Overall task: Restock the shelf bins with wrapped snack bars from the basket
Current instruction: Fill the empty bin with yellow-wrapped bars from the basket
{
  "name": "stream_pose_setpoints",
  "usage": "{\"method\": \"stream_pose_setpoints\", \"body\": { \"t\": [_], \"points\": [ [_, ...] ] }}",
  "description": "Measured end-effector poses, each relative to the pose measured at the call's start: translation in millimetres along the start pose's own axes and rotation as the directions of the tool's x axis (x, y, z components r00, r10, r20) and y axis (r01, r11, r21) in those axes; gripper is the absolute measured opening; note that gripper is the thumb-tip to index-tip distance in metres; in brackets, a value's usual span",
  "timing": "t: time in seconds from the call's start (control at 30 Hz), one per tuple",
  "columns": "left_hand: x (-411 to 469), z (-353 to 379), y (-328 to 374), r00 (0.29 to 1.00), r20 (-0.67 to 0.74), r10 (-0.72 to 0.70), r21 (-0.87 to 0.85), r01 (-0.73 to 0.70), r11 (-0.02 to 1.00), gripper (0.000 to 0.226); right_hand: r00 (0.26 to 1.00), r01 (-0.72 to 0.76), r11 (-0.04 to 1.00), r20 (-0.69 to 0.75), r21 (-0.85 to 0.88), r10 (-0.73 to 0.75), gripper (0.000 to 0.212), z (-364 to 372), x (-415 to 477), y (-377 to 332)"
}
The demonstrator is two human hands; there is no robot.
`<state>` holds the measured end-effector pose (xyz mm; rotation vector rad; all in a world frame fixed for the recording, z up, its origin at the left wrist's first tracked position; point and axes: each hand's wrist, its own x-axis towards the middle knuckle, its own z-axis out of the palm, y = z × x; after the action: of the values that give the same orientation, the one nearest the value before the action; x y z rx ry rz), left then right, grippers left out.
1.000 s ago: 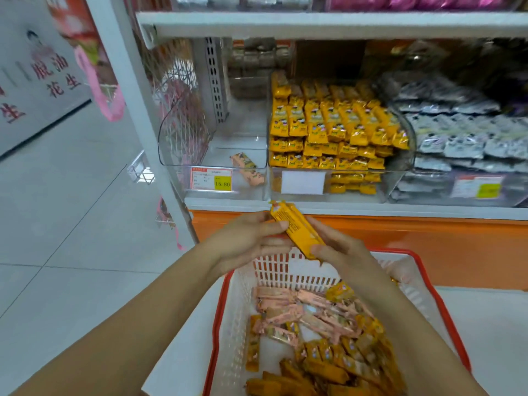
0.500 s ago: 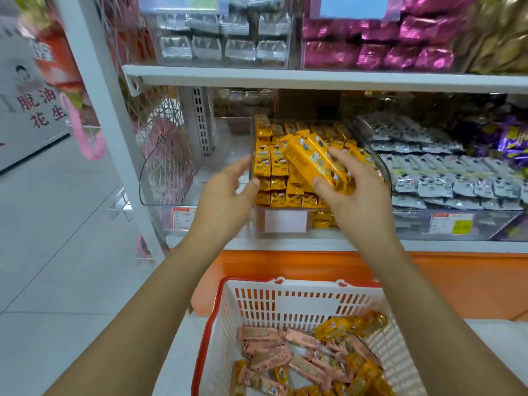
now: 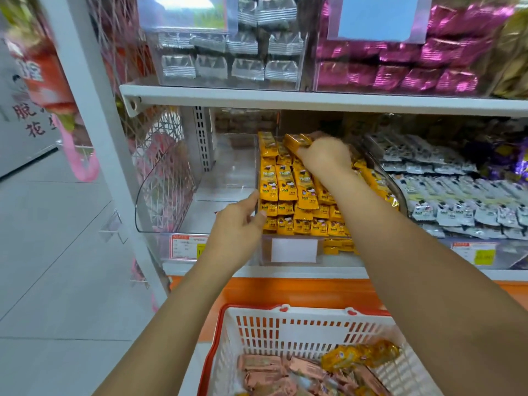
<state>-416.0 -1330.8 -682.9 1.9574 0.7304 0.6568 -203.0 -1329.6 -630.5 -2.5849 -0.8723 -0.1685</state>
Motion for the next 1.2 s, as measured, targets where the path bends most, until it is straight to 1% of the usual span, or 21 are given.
{"method": "stream_pose_setpoints", "body": {
  "t": [0.07,0.13,0.23,0.33,0.57,0.67,0.8,0.9,0.97,1.0,1.03,1.07,1.1,1.13,1.17,1.2],
  "points": [
    [0,1,1,1.000,-0.005,0.025,-0.005,-0.025,1.000,0.036,0.999,0.006,0.999,0.041,-0.043,-0.004,0.048,5,4,-10],
    [-1,1,2,1.000,-0.009,0.030,0.005,-0.030,1.000,0.037,0.997,-0.005,0.999,0.081,-0.051,0.009,0.051,7,5,-18],
    [0,1,1,0.999,-0.005,0.040,0.012,-0.040,0.999,0.037,0.995,0.014,0.999,0.101,-0.046,-0.009,0.054,8,6,-27],
    [0,2,1,0.999,-0.001,0.054,0.001,-0.054,0.999,0.040,0.994,0.029,0.999,0.110,-0.037,-0.025,0.053,4,3,-30],
    [-1,1,4,0.998,0.013,0.057,0.001,-0.057,0.998,0.041,0.989,0.026,0.996,0.143,0.087,-0.038,0.036,0,6,-34],
    [-3,-1,6,0.998,0.020,0.058,0.012,-0.058,0.998,0.041,0.986,0.020,0.992,0.161,0.123,-0.040,0.037,-4,6,-31],
    [-6,-3,8,0.998,0.045,0.042,-0.017,-0.041,0.999,0.043,0.978,0.043,0.982,0.195,0.184,-0.079,0.038,-9,0,-23],
    [-8,-5,6,0.999,0.043,0.027,-0.018,-0.027,0.999,0.046,0.983,0.077,0.960,0.142,0.269,-0.118,0.041,-18,-17,-16],
    [-14,-4,3,0.999,0.021,0.037,0.043,-0.038,0.998,0.047,0.983,0.152,0.951,0.055,0.270,-0.173,0.042,-27,-36,-10],
    [-20,-4,1,0.999,-0.008,0.052,0.086,-0.051,0.995,0.045,0.976,0.211,0.945,-0.003,0.251,-0.217,0.036,-31,-49,-5],
    [-26,-4,-1,0.996,-0.044,0.078,0.119,-0.072,0.990,0.041,0.964,0.267,0.932,-0.055,0.244,-0.261,0.024,-36,-65,0],
    [-34,-4,-3,0.990,-0.080,0.118,0.153,-0.105,0.983,0.032,0.951,0.310,0.916,-0.078,0.254,-0.300,0.015,-39,-83,6],
    [-42,-4,-4,0.981,-0.105,0.163,0.196,-0.140,0.971,0.020,0.939,0.343,0.901,-0.067,0.264,-0.338,0.017,-42,-102,14],
    [-51,-5,-8,0.975,-0.109,0.195,0.251,-0.163,0.954,0.015,0.926,0.369,0.889,-0.023,0.271,-0.377,0.021,-42,-123,22],
    [-59,-5,-12,0.974,-0.084,0.212,0.308,-0.177,0.935,0.020,0.909,0.389,0.881,0.041,0.269,-0.414,0.024,-40,-143,32],
    [-69,-5,-17,0.983,-0.015,0.185,0.366,-0.167,0.915,0.027,0.887,0.412,0.875,0.109,0.256,-0.449,0.026,-34,-161,42]
  ]
}}
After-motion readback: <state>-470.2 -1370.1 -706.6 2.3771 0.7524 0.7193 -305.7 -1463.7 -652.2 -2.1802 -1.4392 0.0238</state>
